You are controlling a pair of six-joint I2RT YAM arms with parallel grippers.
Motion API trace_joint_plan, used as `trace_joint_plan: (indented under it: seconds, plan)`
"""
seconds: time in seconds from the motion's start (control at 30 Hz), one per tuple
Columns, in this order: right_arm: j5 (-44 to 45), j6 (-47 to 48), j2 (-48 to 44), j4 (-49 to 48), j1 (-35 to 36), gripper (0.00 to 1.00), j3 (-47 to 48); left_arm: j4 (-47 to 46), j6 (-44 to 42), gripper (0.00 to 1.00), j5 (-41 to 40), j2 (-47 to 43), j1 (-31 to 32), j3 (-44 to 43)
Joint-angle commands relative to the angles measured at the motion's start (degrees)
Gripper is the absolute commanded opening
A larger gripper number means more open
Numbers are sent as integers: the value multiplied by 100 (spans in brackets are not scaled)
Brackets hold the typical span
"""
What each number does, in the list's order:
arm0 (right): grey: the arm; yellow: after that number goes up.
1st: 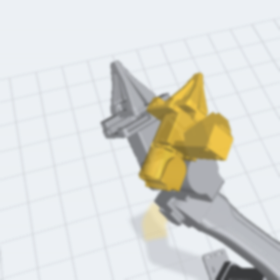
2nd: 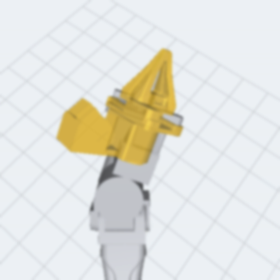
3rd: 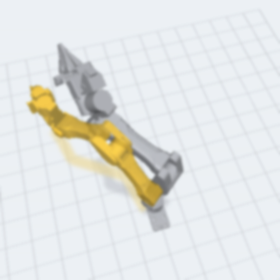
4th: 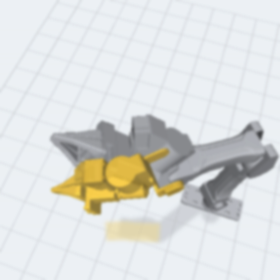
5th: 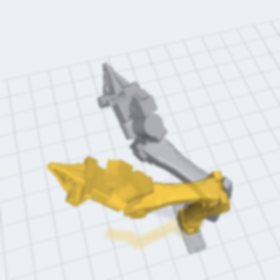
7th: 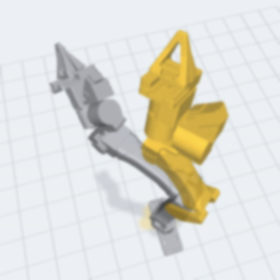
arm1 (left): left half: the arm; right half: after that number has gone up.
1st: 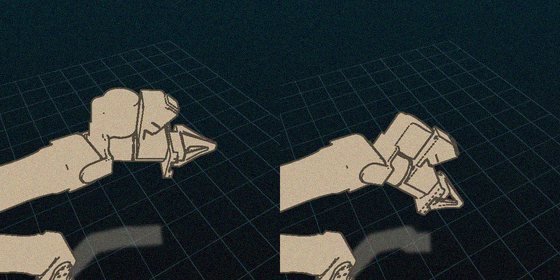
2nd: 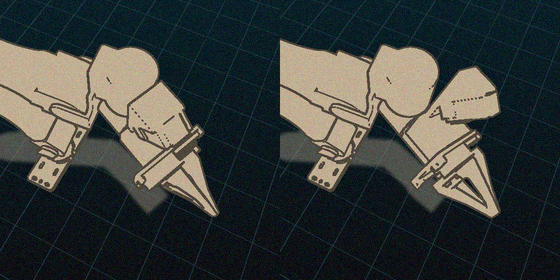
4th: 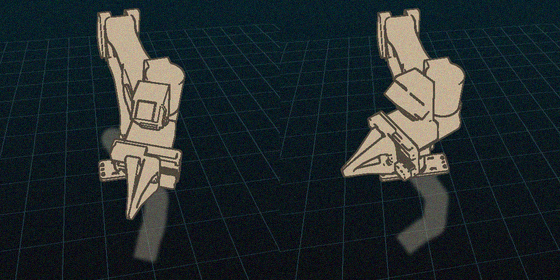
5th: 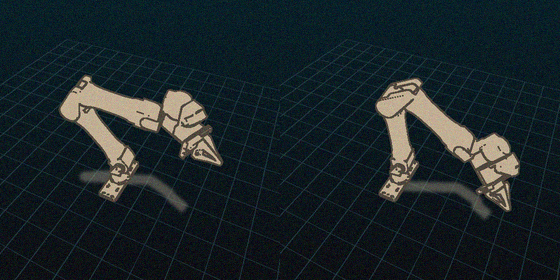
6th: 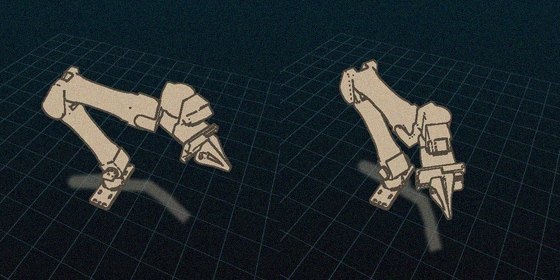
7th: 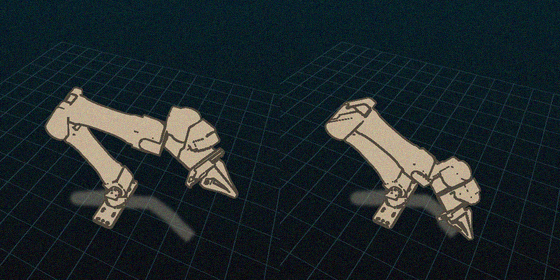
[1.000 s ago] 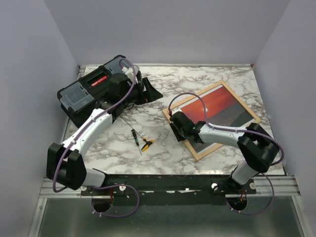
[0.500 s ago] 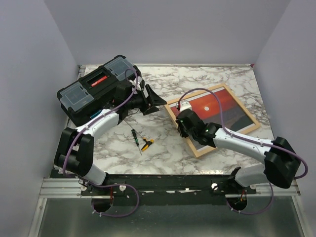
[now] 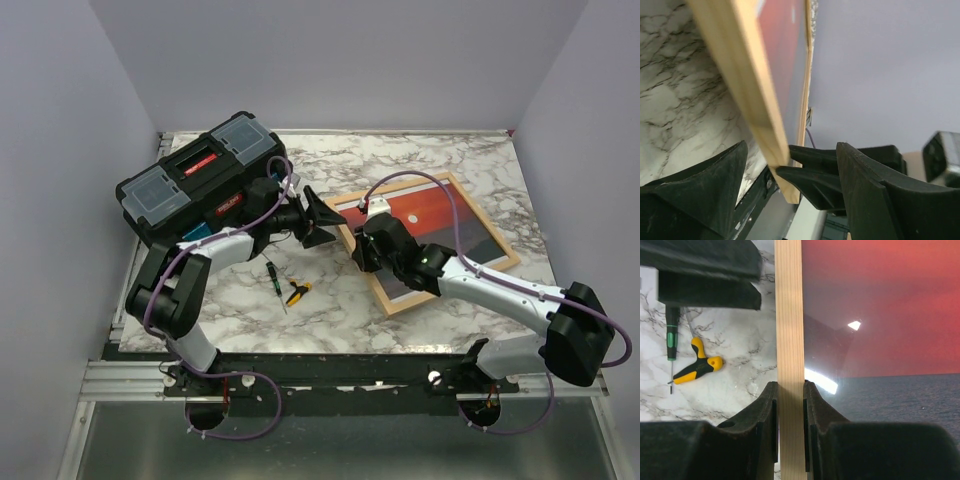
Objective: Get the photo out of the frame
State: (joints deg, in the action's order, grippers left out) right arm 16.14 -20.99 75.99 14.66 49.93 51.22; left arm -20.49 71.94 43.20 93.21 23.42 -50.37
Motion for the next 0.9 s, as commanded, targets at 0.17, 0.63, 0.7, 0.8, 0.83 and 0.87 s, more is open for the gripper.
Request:
trace_joint_plan:
  seconds: [0.17,0.63,0.7,0.8,0.83,0.87]
  plan:
    - [-489,-386,-125,-518,42,1,336,-124,57,66,26,424,48,-20]
    - [-470,-566,-50,-459,242,1,422,-389,146,32,103,562,137,36]
    - [-364,-555,-18,-328,288,1,486,-399,121,26,105,533,137,28]
    - [68,-571,66,224,372,18,689,-317,54,11,80,465,137,3]
    - [379,-558,109,457,423,29,819,-239,14,8,60,430,136,-15]
    - [666,-530,161,787,529,39,955,-141,-10,6,49,408,137,-44]
